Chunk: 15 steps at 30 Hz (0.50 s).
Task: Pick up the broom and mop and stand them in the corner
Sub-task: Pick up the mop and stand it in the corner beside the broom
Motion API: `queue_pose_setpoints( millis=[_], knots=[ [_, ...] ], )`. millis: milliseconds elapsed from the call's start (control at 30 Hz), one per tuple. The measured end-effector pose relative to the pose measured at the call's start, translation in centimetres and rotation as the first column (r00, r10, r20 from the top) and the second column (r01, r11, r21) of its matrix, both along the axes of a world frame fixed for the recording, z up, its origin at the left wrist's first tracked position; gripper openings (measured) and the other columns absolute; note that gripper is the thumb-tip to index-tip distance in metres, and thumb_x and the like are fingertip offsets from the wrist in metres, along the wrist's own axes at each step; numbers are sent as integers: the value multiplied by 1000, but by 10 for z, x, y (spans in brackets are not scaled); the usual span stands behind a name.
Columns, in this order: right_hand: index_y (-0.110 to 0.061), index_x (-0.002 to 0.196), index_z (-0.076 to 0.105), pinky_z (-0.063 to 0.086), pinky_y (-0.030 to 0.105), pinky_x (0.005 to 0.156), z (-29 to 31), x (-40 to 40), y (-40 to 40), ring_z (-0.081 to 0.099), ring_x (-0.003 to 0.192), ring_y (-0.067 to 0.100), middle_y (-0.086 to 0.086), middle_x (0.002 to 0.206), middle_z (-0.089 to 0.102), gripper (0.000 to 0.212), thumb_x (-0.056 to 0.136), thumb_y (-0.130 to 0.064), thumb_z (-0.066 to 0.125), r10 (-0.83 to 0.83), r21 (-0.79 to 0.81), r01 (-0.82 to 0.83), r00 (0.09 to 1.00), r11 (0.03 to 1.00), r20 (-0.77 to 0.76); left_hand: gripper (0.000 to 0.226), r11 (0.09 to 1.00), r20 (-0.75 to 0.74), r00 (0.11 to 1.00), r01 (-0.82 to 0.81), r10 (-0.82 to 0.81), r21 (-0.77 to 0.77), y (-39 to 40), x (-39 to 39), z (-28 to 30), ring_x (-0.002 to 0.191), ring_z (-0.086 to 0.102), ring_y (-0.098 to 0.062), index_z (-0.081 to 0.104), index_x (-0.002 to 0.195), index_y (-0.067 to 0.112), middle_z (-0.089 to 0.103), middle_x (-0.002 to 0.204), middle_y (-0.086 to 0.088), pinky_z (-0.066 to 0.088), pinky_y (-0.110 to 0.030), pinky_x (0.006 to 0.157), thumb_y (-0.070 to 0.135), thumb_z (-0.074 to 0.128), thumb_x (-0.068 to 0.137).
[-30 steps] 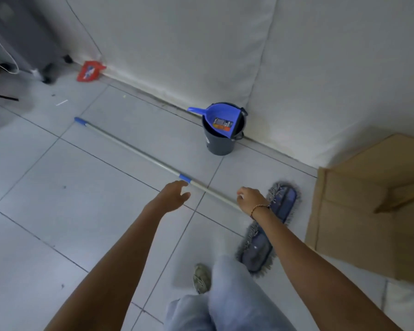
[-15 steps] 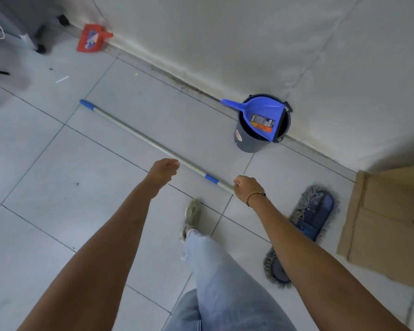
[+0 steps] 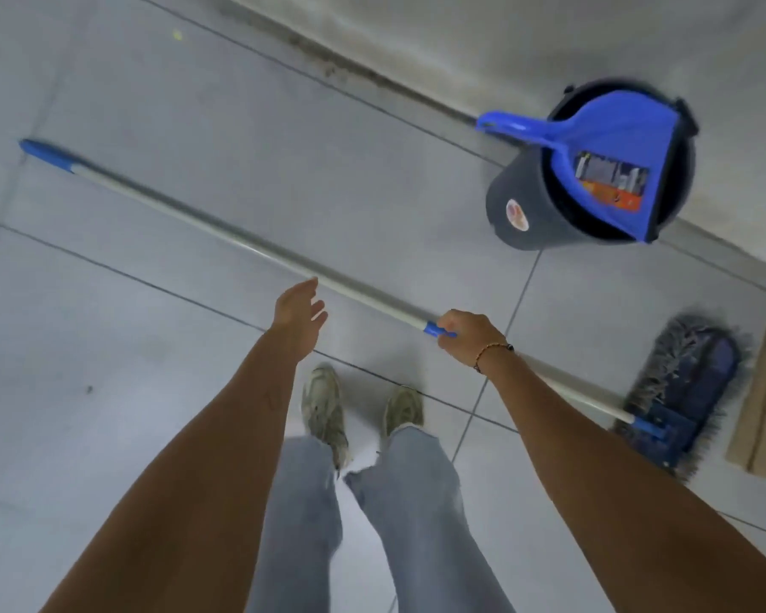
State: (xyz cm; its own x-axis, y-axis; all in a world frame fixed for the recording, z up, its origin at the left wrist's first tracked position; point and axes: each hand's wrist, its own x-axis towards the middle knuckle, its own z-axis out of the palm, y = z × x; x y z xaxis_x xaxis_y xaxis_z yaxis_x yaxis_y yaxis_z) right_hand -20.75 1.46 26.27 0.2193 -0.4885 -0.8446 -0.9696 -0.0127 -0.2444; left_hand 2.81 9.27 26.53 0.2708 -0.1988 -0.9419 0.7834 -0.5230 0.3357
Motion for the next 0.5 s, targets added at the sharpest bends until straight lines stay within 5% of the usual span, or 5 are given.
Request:
queue_pose_setpoints(
  millis=[233,400,500],
  knots=[
    [-18,146,19,34,45,109,-212,-46,-4,29,137,31,10,150,25,91,72,-26,72,130,-12,-136,966,991,-222,65,994,-99,995,32,-22,105,-16,-14,-218,138,39,-29,23,149,18,33,152,-12,35,-43,113,23,58,94],
    [-15,123,49,44,37,92,-294,-46,1,55,114,31,10,127,55,53,76,-23,72,88,1,-88,991,996,-97,52,997,-19,1000,-15,16,76,-21,-22,-288,117,58,-27,40,138,8,56,129,-16,45,-43,106,18,62,91],
    [-12,123,51,47,36,90,-308,-40,-1,59,109,32,13,122,61,51,80,-35,67,35,81,-27,994,996,-103,37,1000,-31,999,-6,7,28,-30,-10,-296,113,61,-28,57,121,5,62,119,-16,48,-39,102,22,64,89]
  ],
)
